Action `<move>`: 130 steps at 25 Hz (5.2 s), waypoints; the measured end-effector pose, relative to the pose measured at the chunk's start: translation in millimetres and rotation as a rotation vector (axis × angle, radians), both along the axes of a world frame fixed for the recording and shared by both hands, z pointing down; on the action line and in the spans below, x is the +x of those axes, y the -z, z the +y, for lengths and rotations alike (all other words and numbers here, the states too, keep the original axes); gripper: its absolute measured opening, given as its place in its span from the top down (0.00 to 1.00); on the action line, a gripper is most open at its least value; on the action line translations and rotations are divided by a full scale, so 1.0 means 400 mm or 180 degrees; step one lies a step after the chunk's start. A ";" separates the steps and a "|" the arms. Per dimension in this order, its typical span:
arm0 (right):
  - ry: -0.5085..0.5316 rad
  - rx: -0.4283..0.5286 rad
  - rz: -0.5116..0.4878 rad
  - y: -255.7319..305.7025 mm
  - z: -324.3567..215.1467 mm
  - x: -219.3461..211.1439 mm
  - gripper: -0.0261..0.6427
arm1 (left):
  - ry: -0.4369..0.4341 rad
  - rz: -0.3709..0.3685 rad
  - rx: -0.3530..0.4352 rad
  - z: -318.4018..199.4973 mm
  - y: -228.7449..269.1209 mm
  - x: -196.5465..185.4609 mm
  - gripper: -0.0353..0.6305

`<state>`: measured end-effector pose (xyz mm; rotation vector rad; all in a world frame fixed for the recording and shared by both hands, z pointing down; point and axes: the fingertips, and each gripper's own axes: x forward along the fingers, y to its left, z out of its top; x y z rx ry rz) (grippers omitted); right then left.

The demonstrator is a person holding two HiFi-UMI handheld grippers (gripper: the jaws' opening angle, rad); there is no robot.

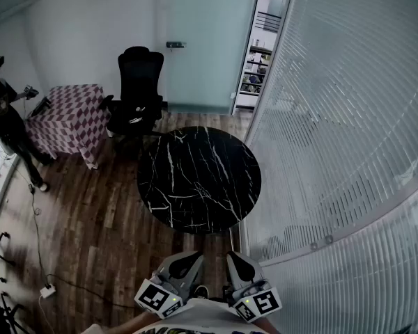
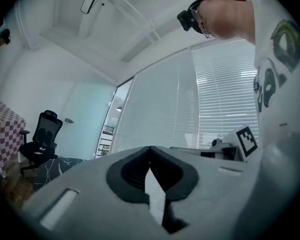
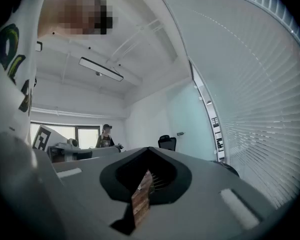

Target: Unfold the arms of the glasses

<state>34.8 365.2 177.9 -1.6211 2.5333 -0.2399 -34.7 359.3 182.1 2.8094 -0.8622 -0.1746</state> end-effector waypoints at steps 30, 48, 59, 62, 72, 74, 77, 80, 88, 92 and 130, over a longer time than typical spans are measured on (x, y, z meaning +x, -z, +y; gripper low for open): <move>-0.0051 -0.0106 -0.0026 -0.015 0.044 0.113 0.96 | 0.0058 -0.0047 -0.0156 0.046 -0.026 0.108 0.94; 0.0088 -0.0186 0.0016 -0.077 -0.009 0.144 0.96 | 0.0279 -0.0065 -0.0307 0.005 -0.086 0.129 0.94; 0.0191 -0.0190 0.0104 -0.095 -0.217 0.095 0.96 | 0.0360 0.0001 -0.0324 -0.199 -0.104 0.087 0.94; 0.0187 -0.0188 0.0125 -0.091 -0.290 0.076 0.96 | 0.0348 0.0014 -0.0324 -0.272 -0.105 0.070 0.94; 0.0139 -0.0142 0.0211 -0.053 -0.531 -0.004 0.96 | 0.0269 0.0025 -0.0296 -0.524 -0.073 -0.007 0.94; 0.0130 -0.0139 0.0220 -0.056 -0.575 -0.021 0.96 | 0.0256 0.0023 -0.0292 -0.568 -0.076 -0.022 0.94; 0.0118 -0.0131 0.0229 -0.061 -0.631 -0.047 0.96 | 0.0234 0.0022 -0.0293 -0.626 -0.085 -0.045 0.94; 0.0102 -0.0131 0.0243 -0.058 -0.677 -0.071 0.96 | 0.0199 0.0017 -0.0288 -0.675 -0.084 -0.066 0.94; 0.0059 -0.0178 0.0285 -0.081 -0.744 -0.099 0.96 | 0.0139 -0.0005 -0.0329 -0.749 -0.109 -0.093 0.94; 0.0032 -0.0208 0.0288 -0.090 -0.760 -0.091 0.96 | 0.0100 -0.0002 -0.0361 -0.759 -0.118 -0.082 0.94; 0.0228 -0.0808 0.0448 -0.282 -0.813 0.071 0.96 | 0.0276 -0.0355 -0.0922 -0.783 -0.314 0.051 0.94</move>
